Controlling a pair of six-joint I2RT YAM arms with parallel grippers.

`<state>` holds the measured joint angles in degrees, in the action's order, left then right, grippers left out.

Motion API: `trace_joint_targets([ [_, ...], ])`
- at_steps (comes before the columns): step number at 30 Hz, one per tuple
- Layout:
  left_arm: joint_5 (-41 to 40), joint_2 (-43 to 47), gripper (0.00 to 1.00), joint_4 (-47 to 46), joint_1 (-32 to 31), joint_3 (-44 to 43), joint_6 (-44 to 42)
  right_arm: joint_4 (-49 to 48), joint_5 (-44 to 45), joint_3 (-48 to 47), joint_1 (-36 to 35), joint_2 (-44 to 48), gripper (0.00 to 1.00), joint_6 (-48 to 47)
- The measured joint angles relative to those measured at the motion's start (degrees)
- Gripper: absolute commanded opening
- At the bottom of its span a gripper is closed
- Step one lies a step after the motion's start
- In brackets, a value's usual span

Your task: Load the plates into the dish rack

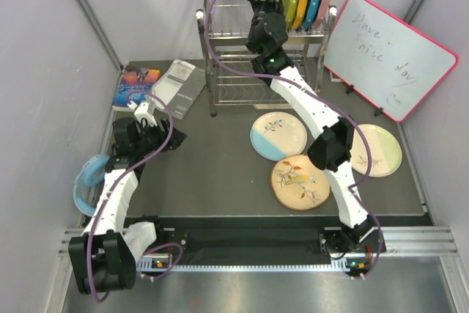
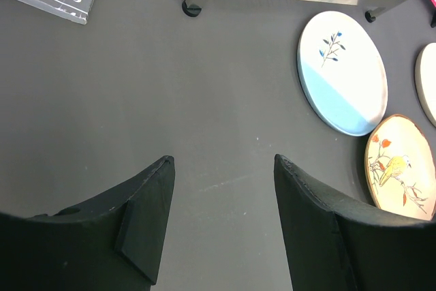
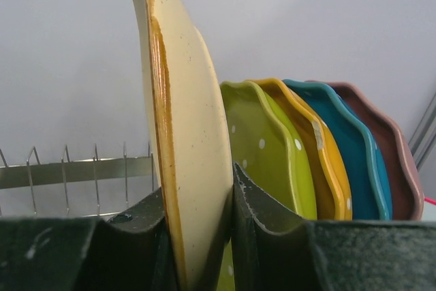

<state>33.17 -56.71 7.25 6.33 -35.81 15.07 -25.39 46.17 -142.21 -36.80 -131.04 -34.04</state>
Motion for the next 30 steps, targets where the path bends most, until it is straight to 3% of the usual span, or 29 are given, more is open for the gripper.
trace_joint_targets([
  [30,0.0,0.0,0.65,0.0,0.0,0.0,0.0,2.9,-1.9,4.2,2.6,0.2,0.0,3.7],
])
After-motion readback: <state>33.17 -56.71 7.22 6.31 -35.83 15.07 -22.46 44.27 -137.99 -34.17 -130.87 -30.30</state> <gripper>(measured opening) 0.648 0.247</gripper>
